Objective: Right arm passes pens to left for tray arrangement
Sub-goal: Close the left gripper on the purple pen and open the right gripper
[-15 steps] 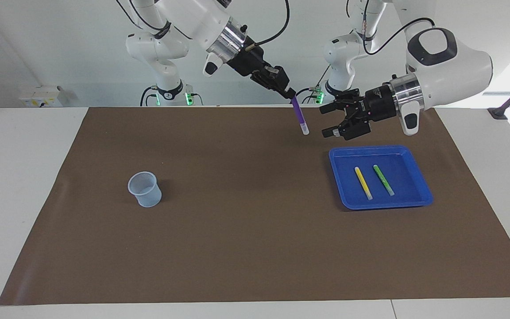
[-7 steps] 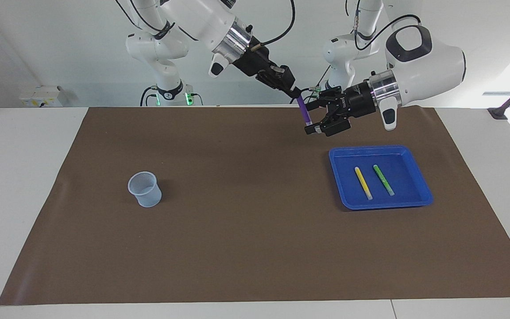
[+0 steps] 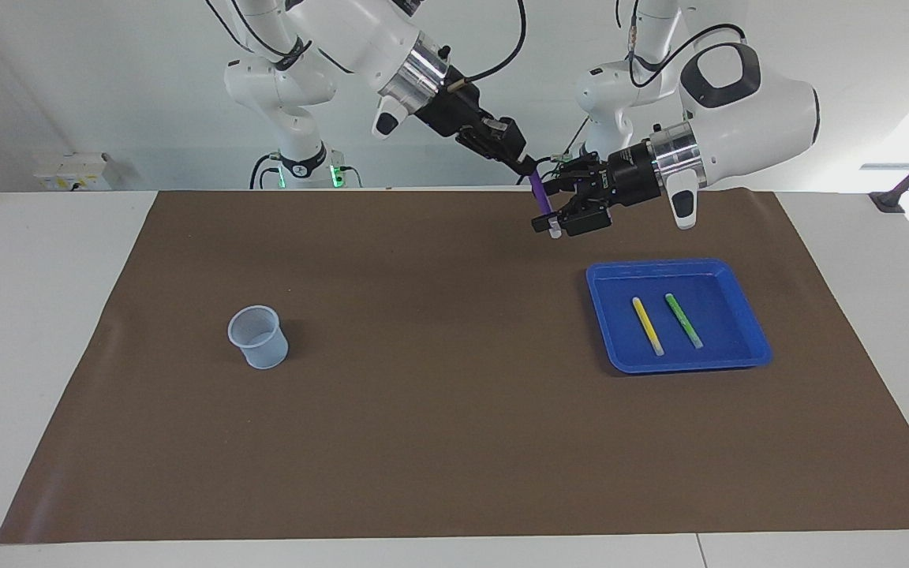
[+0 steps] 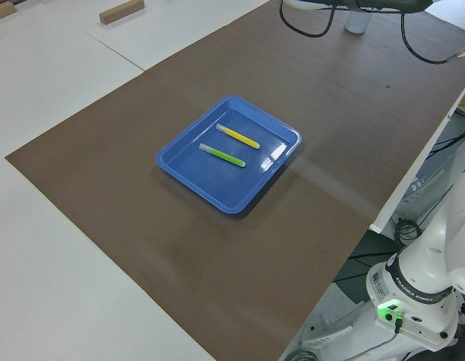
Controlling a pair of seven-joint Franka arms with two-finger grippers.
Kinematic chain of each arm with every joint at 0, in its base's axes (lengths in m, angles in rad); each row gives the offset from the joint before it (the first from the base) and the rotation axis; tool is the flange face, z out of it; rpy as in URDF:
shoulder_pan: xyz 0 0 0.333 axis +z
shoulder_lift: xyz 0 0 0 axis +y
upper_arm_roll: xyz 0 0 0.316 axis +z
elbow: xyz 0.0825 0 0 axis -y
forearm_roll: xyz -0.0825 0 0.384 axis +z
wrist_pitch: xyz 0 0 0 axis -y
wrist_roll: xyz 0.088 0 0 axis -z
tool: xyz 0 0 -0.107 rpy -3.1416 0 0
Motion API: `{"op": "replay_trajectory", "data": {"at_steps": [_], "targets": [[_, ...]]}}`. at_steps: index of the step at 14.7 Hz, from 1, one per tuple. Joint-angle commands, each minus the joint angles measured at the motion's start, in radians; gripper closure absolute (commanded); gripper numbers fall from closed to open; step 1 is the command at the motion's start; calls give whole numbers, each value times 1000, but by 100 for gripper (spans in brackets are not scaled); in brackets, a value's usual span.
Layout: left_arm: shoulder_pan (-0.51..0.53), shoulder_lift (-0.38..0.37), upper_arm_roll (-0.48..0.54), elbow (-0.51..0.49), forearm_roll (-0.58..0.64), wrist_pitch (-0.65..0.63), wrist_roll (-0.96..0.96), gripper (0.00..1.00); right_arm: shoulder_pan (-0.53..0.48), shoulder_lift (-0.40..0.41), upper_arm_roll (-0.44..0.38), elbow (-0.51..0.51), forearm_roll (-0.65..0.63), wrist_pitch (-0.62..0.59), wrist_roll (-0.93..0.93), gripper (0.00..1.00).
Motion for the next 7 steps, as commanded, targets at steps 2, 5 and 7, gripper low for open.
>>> {"op": "replay_trajectory", "data": {"at_steps": [2, 5, 7], "targets": [[12, -42, 14, -38, -14, -43, 32, 25, -2, 11, 10, 9, 4, 11, 5, 100], [15, -48, 14, -44, -14, -47, 38, 27, -2, 11, 10, 8, 3, 11, 4, 100], [15, -51, 14, -46, -14, -47, 41, 32, 0, 11, 10, 8, 3, 11, 4, 100]]}}
